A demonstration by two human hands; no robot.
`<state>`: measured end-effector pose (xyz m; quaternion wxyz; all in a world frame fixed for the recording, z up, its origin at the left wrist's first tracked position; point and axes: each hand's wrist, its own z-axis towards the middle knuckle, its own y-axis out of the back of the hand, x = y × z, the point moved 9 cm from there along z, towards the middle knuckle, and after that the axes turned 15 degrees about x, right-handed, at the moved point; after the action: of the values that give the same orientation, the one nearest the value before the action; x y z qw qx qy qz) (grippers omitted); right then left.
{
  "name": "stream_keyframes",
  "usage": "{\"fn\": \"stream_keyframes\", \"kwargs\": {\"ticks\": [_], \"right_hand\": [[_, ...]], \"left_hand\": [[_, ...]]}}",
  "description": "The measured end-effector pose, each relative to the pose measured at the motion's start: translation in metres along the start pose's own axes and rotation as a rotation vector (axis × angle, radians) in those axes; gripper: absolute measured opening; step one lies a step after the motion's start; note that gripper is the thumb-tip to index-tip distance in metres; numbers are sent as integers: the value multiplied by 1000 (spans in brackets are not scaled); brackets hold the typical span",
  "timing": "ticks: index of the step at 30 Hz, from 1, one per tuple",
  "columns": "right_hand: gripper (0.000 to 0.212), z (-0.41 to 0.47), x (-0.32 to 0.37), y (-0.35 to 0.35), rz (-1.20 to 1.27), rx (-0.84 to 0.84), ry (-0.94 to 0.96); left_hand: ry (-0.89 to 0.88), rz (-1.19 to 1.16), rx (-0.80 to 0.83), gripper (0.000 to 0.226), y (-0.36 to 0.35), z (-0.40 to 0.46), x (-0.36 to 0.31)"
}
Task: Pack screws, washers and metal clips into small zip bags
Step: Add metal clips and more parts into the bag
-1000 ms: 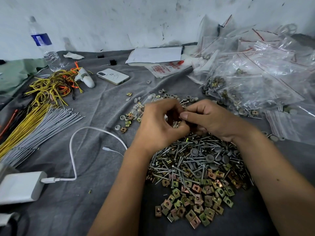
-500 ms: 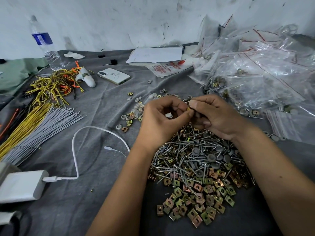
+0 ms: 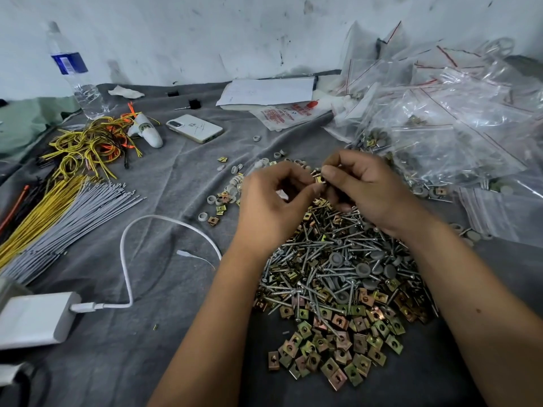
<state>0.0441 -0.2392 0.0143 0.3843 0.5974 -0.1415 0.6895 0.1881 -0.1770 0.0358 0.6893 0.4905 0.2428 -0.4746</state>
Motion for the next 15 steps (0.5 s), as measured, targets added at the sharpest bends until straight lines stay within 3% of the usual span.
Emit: {"fn": "stream_keyframes", "kwargs": {"ticks": [4,7,10,12,15], "right_hand": [[8,-8,-4,22,-365,-150,-160],[14,-6,0,6,-556,132,-185],[10,-10,-12,-19,-554,448,-306],[9,-9,-14,-26,-551,491,-325],[9,-8,-12,-32,-591,510,-334]], "left_hand": [[34,431,-167,33,12,-6,-4],[97,470,-159,32,14,-5,6],[108,408,-156,14,16,-4,10],[129,375,-159,4,18,-4,14],[186,238,-222,11,27,-7,24]]}}
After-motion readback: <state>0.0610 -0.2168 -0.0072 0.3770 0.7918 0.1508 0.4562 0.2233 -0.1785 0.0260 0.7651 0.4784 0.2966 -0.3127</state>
